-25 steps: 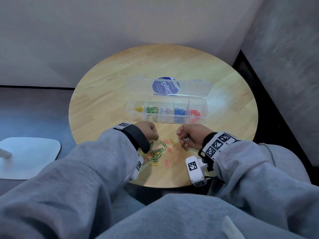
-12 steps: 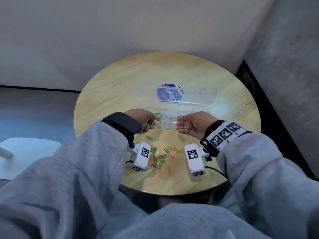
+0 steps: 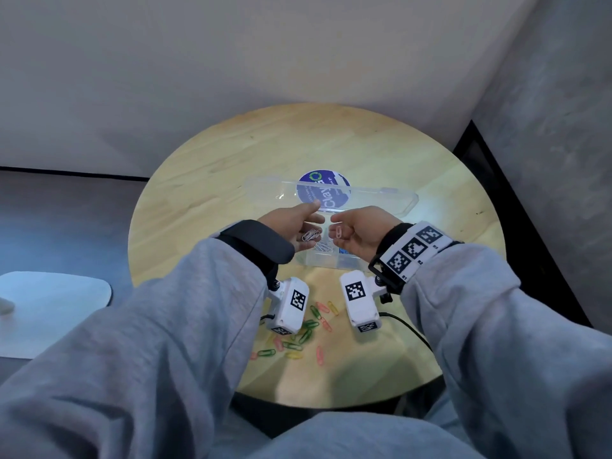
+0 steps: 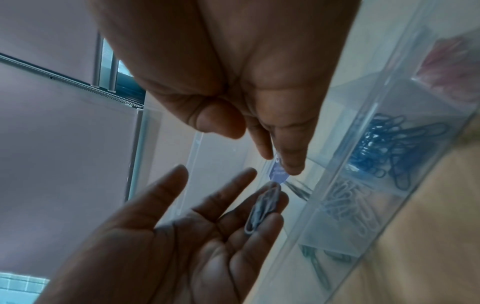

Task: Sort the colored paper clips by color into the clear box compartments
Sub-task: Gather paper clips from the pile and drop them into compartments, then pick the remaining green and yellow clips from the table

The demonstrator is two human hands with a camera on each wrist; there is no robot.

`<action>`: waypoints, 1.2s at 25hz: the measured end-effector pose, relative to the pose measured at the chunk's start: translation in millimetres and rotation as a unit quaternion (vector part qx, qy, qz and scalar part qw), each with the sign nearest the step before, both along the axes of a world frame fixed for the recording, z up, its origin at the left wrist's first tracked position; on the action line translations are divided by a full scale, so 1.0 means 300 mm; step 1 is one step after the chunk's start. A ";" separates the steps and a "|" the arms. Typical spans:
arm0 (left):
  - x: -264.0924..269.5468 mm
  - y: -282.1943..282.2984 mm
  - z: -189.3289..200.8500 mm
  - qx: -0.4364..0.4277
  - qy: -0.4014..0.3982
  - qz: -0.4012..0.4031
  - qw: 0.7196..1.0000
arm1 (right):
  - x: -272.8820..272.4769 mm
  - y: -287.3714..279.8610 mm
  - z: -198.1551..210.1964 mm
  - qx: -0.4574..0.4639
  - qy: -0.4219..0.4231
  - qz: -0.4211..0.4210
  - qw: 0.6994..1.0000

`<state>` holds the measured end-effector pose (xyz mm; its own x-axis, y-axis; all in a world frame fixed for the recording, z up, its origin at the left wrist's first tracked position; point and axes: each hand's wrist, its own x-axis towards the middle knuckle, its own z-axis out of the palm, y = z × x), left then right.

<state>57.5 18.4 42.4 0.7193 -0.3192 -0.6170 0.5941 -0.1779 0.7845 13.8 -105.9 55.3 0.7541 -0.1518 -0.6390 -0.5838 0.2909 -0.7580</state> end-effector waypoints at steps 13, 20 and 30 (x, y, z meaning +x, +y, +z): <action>-0.053 0.146 -0.009 0.189 -0.115 -0.157 0.962 | -0.115 -0.011 -0.030 -0.190 -0.037 0.172 0.966; -0.060 0.332 -0.112 0.443 -0.124 -0.251 0.852 | -0.204 0.017 -0.133 -0.384 0.023 0.325 0.864; -0.056 0.322 -0.248 0.494 -0.103 -0.326 0.799 | -0.213 0.068 -0.190 -0.531 0.051 0.380 0.755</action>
